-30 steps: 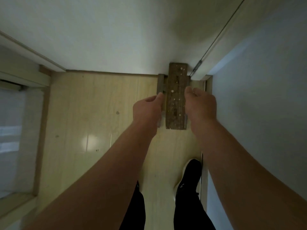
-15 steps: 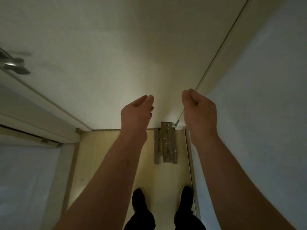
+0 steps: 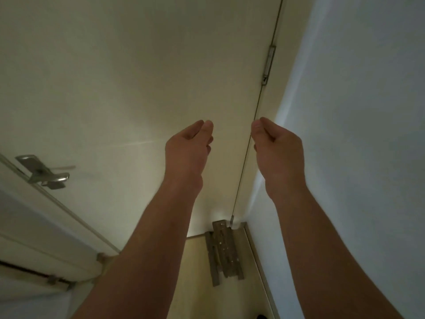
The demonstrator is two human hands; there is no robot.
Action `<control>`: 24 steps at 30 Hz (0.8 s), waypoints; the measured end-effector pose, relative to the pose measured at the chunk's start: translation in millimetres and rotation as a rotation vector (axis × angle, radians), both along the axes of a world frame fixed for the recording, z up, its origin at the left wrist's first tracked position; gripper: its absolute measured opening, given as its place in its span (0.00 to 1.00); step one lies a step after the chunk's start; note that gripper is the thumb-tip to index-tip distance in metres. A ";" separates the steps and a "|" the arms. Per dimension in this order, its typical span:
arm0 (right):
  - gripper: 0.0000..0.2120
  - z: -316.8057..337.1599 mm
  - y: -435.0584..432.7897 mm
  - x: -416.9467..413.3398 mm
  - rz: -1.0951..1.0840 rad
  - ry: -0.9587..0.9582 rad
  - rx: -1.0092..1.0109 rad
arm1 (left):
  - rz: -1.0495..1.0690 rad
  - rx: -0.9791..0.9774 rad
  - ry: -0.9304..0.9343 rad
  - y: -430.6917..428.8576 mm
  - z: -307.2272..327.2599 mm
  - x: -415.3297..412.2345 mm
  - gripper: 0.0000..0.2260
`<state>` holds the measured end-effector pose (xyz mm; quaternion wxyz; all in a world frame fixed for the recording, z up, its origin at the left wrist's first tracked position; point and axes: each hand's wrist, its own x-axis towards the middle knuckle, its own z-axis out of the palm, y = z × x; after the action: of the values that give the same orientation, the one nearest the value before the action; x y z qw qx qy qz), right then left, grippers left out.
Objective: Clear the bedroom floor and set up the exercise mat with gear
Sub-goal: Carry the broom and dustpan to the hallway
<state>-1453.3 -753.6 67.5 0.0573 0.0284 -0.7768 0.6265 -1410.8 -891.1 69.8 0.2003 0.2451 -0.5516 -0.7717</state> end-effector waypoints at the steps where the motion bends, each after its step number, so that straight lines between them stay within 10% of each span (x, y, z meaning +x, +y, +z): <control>1: 0.20 6.3 6.3 0.7 -0.018 0.012 0.003 | -0.011 0.000 0.019 5.9 7.8 -2.0 0.20; 24: 0.23 79.8 87.5 -33.5 -0.332 0.244 0.116 | -0.302 -0.076 0.248 75.9 92.8 -76.1 0.17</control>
<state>-1486.8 -666.1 147.3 0.2514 -0.0210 -0.7928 0.5548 -1486.9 -815.2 162.6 0.1580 0.0550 -0.5817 -0.7960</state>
